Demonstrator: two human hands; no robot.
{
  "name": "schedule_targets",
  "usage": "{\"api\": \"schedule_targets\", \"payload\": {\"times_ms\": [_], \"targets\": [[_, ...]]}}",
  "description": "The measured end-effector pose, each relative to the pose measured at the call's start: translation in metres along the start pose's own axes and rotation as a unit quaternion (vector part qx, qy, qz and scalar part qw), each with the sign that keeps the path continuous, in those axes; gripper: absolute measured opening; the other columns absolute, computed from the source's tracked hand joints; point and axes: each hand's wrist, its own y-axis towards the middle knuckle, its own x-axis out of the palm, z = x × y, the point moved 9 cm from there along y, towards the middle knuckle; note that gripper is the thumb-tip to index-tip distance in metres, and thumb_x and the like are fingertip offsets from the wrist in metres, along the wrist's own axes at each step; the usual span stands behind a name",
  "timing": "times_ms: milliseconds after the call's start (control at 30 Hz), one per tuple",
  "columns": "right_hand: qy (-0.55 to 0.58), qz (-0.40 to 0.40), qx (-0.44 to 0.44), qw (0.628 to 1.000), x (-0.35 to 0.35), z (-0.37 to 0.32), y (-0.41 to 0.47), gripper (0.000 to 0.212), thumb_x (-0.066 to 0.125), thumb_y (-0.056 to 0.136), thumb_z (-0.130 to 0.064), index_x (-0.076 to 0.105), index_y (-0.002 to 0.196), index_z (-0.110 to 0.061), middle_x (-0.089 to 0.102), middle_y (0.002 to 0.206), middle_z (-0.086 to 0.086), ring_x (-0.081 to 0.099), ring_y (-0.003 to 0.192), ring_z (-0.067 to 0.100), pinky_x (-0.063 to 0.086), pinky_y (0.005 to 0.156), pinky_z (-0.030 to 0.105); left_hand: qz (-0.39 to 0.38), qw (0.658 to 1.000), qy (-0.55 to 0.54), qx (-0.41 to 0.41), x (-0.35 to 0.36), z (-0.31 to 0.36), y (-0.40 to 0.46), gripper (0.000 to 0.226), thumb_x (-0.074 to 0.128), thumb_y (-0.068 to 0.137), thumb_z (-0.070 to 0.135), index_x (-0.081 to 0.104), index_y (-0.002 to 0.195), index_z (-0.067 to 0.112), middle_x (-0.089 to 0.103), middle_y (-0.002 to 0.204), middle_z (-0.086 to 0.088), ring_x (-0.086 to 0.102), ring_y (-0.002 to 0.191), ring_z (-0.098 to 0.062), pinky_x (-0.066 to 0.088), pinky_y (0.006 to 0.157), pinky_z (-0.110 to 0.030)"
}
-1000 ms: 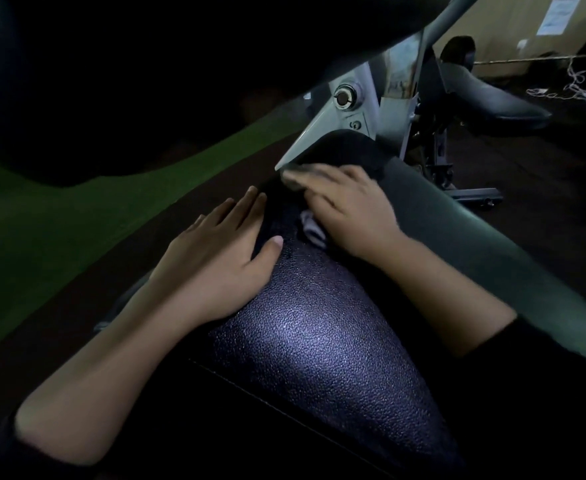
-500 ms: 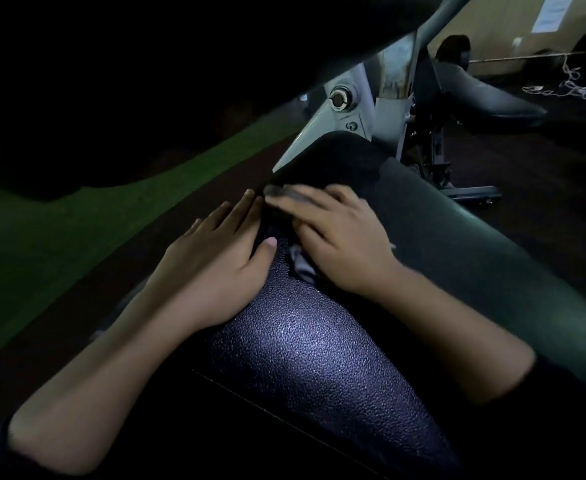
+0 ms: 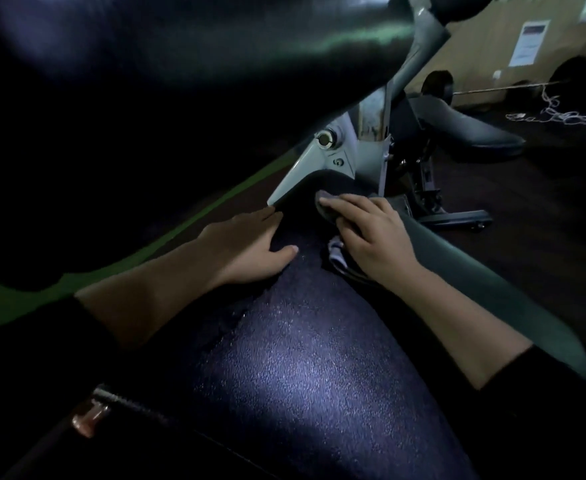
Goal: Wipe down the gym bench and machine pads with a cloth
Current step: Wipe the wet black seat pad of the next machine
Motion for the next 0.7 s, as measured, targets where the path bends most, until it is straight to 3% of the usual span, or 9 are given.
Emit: {"api": "schedule_targets", "payload": {"times_ms": [100, 233, 367, 567, 633, 700], "targets": [[0.019, -0.031, 0.009, 0.999, 0.022, 0.015, 0.034, 0.040, 0.038, 0.096, -0.031, 0.056, 0.131, -0.035, 0.055, 0.137, -0.009, 0.050, 0.119, 0.022, 0.035, 0.100, 0.035, 0.001, 0.998, -0.046, 0.037, 0.002, 0.002, 0.030, 0.076, 0.045, 0.090, 0.061, 0.032, 0.148, 0.014, 0.031, 0.155, -0.005, 0.032, 0.141, -0.021, 0.028, 0.115, -0.037], [-0.054, -0.120, -0.037, 0.991, 0.054, 0.026, 0.044, 0.055, 0.017, 0.090, -0.057, 0.049, 0.134, -0.044, 0.048, 0.143, -0.014, 0.043, 0.132, 0.013, 0.028, 0.108, 0.032, 0.012, 0.998, -0.057, 0.038, 0.014, -0.006, 0.045, 0.084, 0.044, 0.091, 0.061, 0.015, 0.154, 0.013, 0.013, 0.162, -0.003, 0.013, 0.147, -0.012, 0.012, 0.121, -0.032], [-0.065, -0.124, -0.064, 0.988, 0.059, 0.028, 0.042, 0.054, 0.015, 0.092, -0.061, 0.041, 0.138, -0.048, 0.044, 0.146, -0.016, 0.041, 0.134, 0.018, 0.033, 0.106, 0.042, 0.023, 0.997, -0.058, 0.034, 0.017, -0.008, 0.047, 0.085, 0.044, 0.091, 0.060, 0.011, 0.155, 0.015, 0.008, 0.162, 0.000, 0.008, 0.147, -0.009, 0.014, 0.121, -0.039], [-0.042, -0.156, -0.072, 0.984, 0.068, 0.018, 0.068, 0.055, 0.017, 0.085, -0.054, 0.044, 0.132, -0.054, 0.045, 0.143, -0.022, 0.041, 0.128, 0.017, 0.033, 0.106, 0.041, 0.024, 0.997, -0.055, 0.038, 0.015, -0.003, 0.047, 0.086, 0.043, 0.091, 0.060, 0.005, 0.155, 0.017, 0.006, 0.162, 0.004, 0.006, 0.147, -0.007, 0.010, 0.121, -0.037], [-0.033, -0.177, -0.089, 0.980, 0.077, 0.013, 0.087, 0.052, 0.020, 0.086, -0.049, 0.049, 0.130, -0.051, 0.049, 0.140, -0.019, 0.046, 0.127, 0.017, 0.034, 0.106, 0.041, 0.018, 0.998, -0.049, 0.031, 0.015, -0.003, 0.046, 0.087, 0.042, 0.090, 0.061, 0.006, 0.155, 0.016, 0.005, 0.162, 0.004, 0.006, 0.147, -0.007, 0.008, 0.121, -0.035], [-0.032, -0.187, -0.086, 0.978, 0.078, 0.020, 0.103, 0.044, 0.029, 0.094, -0.039, 0.056, 0.129, -0.041, 0.051, 0.141, -0.014, 0.047, 0.126, 0.016, 0.029, 0.106, 0.031, 0.003, 0.999, -0.038, 0.023, 0.017, -0.004, 0.045, 0.087, 0.040, 0.090, 0.063, 0.006, 0.155, 0.017, 0.002, 0.163, 0.004, 0.004, 0.147, -0.007, 0.007, 0.121, -0.034]]}}
